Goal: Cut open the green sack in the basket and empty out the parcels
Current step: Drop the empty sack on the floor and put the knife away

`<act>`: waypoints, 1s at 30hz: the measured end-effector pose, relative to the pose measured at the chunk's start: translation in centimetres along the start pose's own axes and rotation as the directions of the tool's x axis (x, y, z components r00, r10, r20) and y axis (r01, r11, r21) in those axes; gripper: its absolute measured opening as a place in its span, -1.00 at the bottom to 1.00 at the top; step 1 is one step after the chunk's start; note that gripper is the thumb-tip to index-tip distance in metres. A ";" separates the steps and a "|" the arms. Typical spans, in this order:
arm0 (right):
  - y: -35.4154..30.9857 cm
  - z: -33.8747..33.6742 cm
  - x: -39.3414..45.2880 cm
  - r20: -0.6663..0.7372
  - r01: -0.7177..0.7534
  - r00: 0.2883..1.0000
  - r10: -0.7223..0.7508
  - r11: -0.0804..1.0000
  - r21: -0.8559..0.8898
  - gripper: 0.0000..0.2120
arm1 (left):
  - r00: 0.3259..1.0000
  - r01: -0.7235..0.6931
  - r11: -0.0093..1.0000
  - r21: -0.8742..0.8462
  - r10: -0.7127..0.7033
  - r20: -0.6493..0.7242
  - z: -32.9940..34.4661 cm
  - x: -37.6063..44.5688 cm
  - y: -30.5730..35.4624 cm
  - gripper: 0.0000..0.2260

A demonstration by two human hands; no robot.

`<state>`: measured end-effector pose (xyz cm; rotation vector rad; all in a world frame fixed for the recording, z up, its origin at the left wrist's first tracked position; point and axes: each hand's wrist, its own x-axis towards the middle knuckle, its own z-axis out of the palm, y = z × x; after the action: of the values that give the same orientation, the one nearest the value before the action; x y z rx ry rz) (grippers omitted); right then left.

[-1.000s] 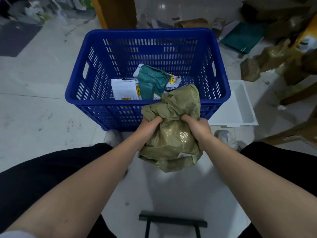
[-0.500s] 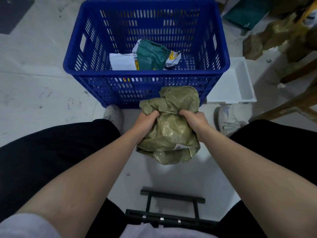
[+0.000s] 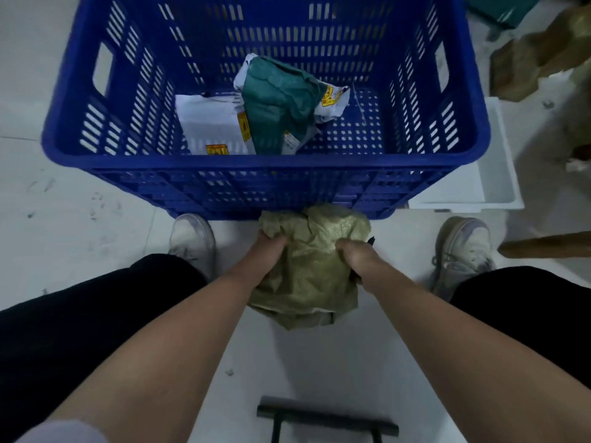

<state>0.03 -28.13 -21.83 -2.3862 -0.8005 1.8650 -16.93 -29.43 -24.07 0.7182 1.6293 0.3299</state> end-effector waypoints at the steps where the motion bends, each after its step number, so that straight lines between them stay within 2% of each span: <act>1: -0.2 0.0 0.1 0.003 -0.001 1.000 0.001 1.000 -0.026 -0.59 | 1.000 0.010 1.000 0.021 -0.009 -0.011 0.0 0.4 0.1 -0.57; 5: -0.6 0.0 0.8 -0.008 0.042 0.999 -0.042 0.999 -0.021 -0.48 | 0.996 0.025 0.989 0.144 -0.012 -0.094 -0.2 0.9 0.5 -0.36; 6: -1.4 0.0 3.4 -0.024 0.023 0.999 -0.024 0.999 -0.048 -0.44 | 0.994 0.073 0.976 0.204 -0.056 -0.090 0.0 3.8 0.7 -0.31; 7: -2.0 0.0 5.5 -0.045 0.011 0.999 -0.016 0.995 -0.099 -0.45 | 0.987 0.148 0.946 0.289 -0.123 -0.102 0.2 6.0 0.9 -0.27; 9: -1.5 -0.1 5.1 -0.064 0.061 0.995 -0.077 0.973 -0.221 -0.50 | 0.969 0.236 0.850 0.471 -0.167 -0.183 0.0 5.5 0.7 -0.21; 11: -1.7 -0.5 4.8 -0.098 0.078 0.989 -0.114 0.946 -0.314 -0.52 | 0.969 0.235 0.750 0.618 -0.134 -0.207 -0.5 5.6 0.9 -0.22; 14: -2.3 -1.0 4.4 -0.147 0.073 0.979 -0.143 0.912 -0.404 -0.55 | 0.981 0.190 0.619 0.762 -0.091 -0.171 -0.9 5.3 1.5 -0.34; 18: -2.7 -1.8 2.3 -0.175 0.127 0.961 -0.212 0.907 -0.403 -0.40 | 0.980 0.187 0.556 0.810 -0.046 -0.194 -0.8 3.0 3.4 -0.44; 22: -3.3 -2.1 0.3 -0.149 0.176 0.957 -0.251 0.903 -0.393 -0.37 | 0.973 0.148 0.557 0.817 0.066 -0.221 -0.7 1.9 4.7 -0.50; 27: -3.8 -2.0 -0.6 -0.139 0.212 0.946 -0.292 0.885 -0.414 -0.48 | 0.972 0.021 0.613 0.790 0.172 -0.159 -0.8 0.7 5.6 -0.58; 30: -3.9 -2.3 -1.9 -0.140 0.251 0.927 -0.348 0.853 -0.456 -0.67 | 0.963 -0.040 0.598 0.801 0.237 -0.129 -1.1 -0.4 6.3 -0.62</act>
<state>0.32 -24.76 -18.21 -2.4372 -1.5977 1.3859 -16.29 -24.65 -19.87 1.5477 1.9333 -0.2689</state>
